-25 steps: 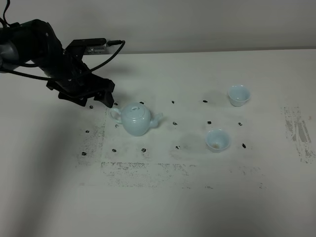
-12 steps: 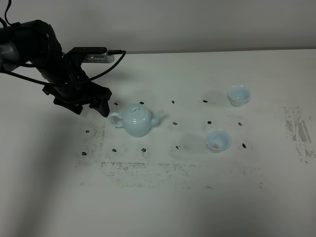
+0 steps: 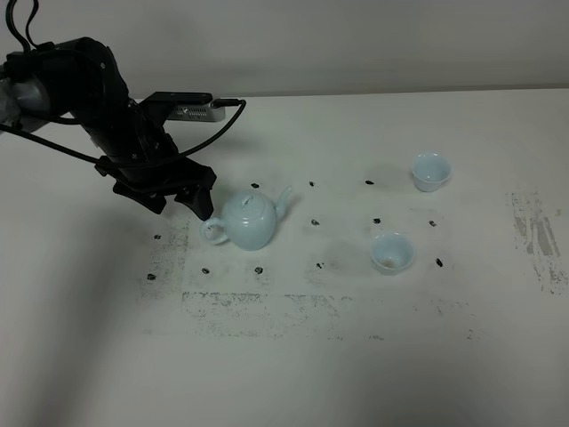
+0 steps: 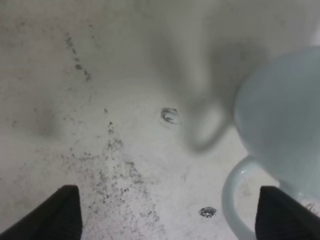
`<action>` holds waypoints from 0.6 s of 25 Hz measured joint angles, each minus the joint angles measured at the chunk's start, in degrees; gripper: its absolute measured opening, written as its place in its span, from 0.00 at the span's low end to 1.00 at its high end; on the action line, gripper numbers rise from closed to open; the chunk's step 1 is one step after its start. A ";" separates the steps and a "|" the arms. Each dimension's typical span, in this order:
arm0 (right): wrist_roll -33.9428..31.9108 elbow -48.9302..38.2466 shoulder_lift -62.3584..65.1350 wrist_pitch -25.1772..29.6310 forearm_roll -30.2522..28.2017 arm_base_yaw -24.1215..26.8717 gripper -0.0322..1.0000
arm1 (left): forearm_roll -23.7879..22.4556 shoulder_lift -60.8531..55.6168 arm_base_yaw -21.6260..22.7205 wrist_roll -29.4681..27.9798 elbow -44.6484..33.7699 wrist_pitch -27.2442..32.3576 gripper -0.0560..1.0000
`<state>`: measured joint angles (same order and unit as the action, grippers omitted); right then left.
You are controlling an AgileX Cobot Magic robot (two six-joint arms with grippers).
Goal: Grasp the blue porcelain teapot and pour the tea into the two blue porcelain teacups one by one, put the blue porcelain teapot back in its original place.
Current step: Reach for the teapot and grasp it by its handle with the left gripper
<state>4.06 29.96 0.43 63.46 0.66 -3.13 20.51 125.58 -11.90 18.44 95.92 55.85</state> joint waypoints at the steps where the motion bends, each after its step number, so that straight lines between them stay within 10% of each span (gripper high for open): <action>1: 0.00 0.00 0.00 0.00 0.00 0.00 0.59 | 0.00 0.00 0.00 0.00 0.00 0.04 0.12; 15: 0.00 0.00 0.00 0.00 0.00 0.00 0.59 | 1.28 0.00 0.00 0.79 0.00 1.99 0.12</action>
<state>4.06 29.96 0.43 63.46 0.66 -3.13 21.79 125.58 -11.90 19.23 95.92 57.84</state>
